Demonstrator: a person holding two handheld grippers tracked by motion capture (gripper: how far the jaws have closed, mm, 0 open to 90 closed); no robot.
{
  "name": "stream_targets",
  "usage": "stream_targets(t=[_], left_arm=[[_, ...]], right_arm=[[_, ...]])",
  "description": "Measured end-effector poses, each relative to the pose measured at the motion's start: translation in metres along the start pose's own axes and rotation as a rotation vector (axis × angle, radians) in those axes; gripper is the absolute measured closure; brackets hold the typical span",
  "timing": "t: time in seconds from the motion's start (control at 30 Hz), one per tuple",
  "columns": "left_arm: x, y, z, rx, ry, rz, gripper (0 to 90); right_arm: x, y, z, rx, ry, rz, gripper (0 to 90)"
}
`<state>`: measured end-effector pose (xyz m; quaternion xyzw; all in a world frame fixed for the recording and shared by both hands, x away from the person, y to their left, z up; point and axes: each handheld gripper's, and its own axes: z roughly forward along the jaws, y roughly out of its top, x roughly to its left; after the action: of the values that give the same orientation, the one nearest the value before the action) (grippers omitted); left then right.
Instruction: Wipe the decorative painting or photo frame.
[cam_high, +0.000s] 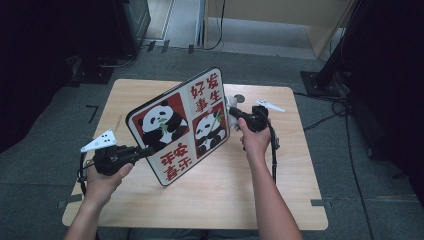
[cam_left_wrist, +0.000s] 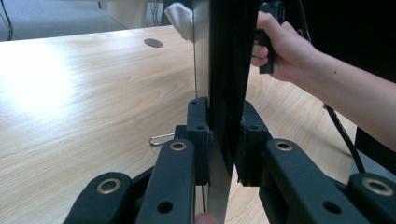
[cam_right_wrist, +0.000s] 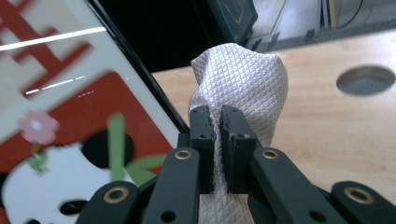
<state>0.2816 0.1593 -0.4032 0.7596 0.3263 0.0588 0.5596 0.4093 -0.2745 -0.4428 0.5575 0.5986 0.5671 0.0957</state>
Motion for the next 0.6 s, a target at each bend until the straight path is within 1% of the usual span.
stream_targets(t=[0.13,0.2,0.27,0.37,0.53,0.6], left_arm=[[-0.001,0.0,0.0,0.0,0.003,0.003,79.6],[-0.001,0.0,0.0,-0.002,0.004,0.004,79.6],[-0.001,0.0,0.0,-0.002,0.005,0.012,79.6],[-0.001,0.0,0.0,-0.003,0.005,0.012,79.6],[-0.001,0.0,0.0,0.0,0.005,0.015,79.6],[-0.001,0.0,0.0,0.0,0.005,0.015,79.6]], right_arm=[[0.01,0.01,-0.001,-0.034,0.002,-0.033,84.4],[0.016,0.016,-0.001,-0.058,0.002,-0.059,84.4],[0.022,0.021,-0.002,-0.076,-0.002,-0.089,84.4],[0.031,0.03,-0.002,-0.1,-0.011,-0.143,84.3],[0.04,0.042,0.0,-0.121,-0.01,-0.217,84.3],[0.043,0.047,0.0,-0.13,-0.006,-0.239,84.3]])
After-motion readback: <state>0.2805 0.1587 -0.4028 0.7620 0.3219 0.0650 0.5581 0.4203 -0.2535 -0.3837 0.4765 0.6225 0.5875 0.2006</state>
